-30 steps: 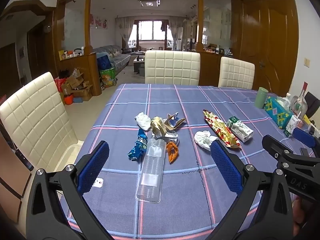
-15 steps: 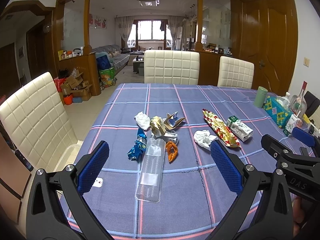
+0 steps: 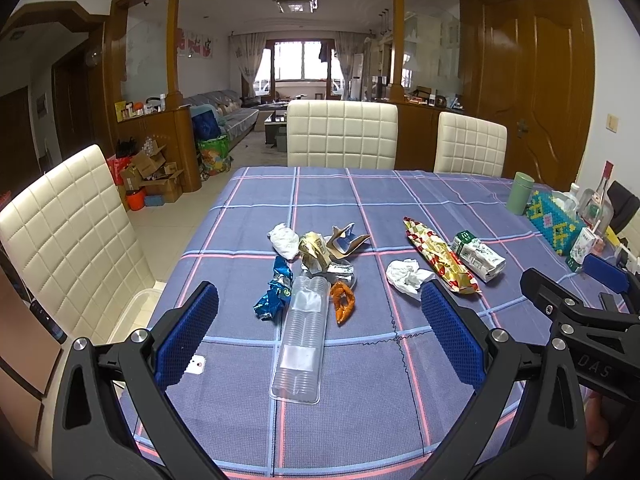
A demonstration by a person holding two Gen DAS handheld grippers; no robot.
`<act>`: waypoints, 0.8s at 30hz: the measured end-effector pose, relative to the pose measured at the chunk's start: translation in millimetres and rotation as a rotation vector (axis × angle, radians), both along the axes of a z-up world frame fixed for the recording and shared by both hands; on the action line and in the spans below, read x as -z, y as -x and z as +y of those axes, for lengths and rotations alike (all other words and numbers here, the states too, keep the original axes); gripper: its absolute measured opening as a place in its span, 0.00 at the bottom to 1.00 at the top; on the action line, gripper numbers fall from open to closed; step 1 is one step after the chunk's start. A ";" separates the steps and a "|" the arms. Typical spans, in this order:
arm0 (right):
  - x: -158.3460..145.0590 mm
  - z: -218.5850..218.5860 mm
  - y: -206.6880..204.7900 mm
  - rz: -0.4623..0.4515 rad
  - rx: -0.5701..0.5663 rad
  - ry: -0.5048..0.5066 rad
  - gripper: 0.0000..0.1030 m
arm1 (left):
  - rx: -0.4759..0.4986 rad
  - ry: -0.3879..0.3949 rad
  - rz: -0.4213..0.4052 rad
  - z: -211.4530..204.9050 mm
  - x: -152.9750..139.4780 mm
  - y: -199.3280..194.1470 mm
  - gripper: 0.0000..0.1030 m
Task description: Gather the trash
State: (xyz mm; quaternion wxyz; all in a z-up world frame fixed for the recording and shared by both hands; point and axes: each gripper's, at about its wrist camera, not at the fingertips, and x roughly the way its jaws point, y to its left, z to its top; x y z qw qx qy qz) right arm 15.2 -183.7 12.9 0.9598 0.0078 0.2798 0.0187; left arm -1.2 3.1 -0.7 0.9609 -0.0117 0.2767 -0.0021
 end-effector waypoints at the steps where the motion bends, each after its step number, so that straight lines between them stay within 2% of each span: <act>1: 0.0 -0.3 0.3 0.000 0.000 -0.001 0.94 | 0.000 0.000 0.001 0.5 0.5 -0.3 0.97; 24: 0.3 0.5 0.3 0.001 0.001 -0.001 0.94 | 0.002 -0.003 -0.001 -1.5 1.3 4.7 0.97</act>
